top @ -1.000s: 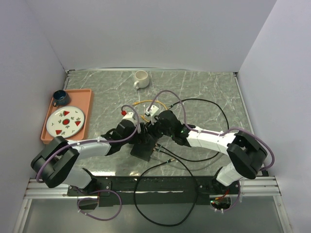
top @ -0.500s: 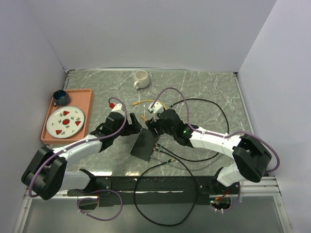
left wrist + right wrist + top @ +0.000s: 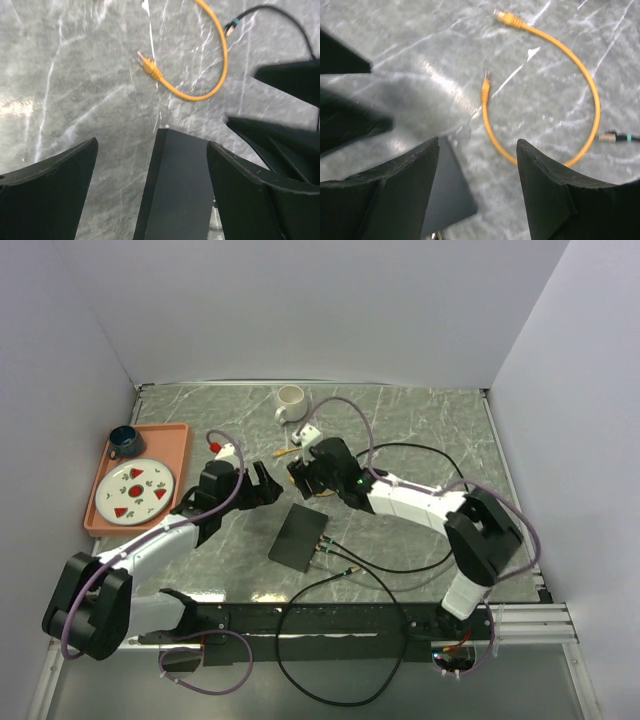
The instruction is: Insert the plug into the switch port
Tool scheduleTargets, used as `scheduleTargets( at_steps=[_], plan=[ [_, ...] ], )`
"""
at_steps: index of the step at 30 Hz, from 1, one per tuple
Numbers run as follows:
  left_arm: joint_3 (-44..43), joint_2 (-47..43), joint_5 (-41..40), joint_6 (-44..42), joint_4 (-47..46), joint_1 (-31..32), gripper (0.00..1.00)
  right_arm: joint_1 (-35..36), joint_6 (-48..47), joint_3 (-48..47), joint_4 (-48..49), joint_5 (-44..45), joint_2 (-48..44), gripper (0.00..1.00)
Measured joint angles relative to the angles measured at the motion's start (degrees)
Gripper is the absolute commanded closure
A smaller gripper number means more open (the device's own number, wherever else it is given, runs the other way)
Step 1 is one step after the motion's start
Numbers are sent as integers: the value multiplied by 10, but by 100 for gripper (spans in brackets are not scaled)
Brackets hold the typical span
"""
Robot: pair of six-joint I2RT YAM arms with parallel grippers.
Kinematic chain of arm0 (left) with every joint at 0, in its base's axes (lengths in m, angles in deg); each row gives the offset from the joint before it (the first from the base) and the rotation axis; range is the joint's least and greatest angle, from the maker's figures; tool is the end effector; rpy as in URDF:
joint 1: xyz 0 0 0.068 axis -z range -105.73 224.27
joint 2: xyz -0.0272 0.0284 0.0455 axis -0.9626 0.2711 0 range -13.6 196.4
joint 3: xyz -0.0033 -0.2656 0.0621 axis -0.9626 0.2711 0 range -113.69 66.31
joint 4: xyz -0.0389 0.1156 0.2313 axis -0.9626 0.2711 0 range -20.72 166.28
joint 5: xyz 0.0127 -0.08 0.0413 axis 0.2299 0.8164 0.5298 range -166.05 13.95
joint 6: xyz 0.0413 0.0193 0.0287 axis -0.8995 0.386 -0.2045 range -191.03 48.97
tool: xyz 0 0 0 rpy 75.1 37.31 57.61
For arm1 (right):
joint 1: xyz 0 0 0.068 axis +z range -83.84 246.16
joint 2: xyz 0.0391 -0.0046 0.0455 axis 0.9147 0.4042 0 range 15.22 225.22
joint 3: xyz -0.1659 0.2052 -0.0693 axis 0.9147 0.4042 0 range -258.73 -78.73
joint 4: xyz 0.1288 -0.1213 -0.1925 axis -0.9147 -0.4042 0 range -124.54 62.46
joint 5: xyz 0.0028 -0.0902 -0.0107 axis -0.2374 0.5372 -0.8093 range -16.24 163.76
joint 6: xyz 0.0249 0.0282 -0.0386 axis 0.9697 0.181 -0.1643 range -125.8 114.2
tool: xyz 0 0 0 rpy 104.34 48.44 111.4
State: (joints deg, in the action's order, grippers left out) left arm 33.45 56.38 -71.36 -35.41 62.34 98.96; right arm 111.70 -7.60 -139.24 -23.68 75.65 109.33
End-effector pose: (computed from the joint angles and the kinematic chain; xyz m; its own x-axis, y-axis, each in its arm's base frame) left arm 0.2312 -0.1096 0.2065 -0.6511 -0.3395 -0.6789 0.1246 0.8344 -0.5368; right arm 0.2609 0.2642 0.2369 -0.3254 -0.3766 -0.8674 -0.7038 0.7090 -0.0438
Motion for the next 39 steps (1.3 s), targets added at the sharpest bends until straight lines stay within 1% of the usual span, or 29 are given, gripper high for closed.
scheduleTargets(
  at_steps=[5, 8, 17, 22, 23, 24, 25, 27, 28, 30, 31, 32, 39],
  plan=[
    [0, -28, 27, 0, 6, -26, 4, -15, 0, -104, -42, -19, 86, 31],
    [1, -41, 46, 0, 8, -39, 4, -17, 0, -150, -70, -31, 126, 32],
    [18, -64, 82, 0, 9, -48, 4, -18, 8, -210, -140, -42, 202, 35],
    [19, -72, 95, 0, 8, -48, 3, -18, 12, -217, -167, -43, 229, 36],
    [20, -74, 97, 0, 7, -48, 4, -18, 16, -223, -173, -42, 235, 40],
    [21, -76, 99, 0, 7, -48, 4, -18, 19, -229, -177, -41, 241, 42],
    [22, -78, 100, 0, 7, -48, 4, -18, 20, -235, -181, -40, 247, 49],
    [24, -83, 105, 1, 7, -48, 4, -18, 26, -251, -191, -38, 259, 58],
    [24, -84, 106, 0, 7, -48, 4, -18, 29, -257, -194, -37, 264, 70],
    [25, -86, 106, 0, 7, -48, 4, -18, 33, -263, -195, -34, 272, 84],
    [26, -87, 106, 0, 8, -48, 4, -18, 36, -265, -197, -33, 276, 98],
    [26, -89, 106, 1, 8, -48, 4, -18, 38, -265, -199, -31, 278, 100],
    [27, -101, 106, 1, 8, -48, 4, -19, 44, -257, -196, -8, 271, 100]
  ],
)
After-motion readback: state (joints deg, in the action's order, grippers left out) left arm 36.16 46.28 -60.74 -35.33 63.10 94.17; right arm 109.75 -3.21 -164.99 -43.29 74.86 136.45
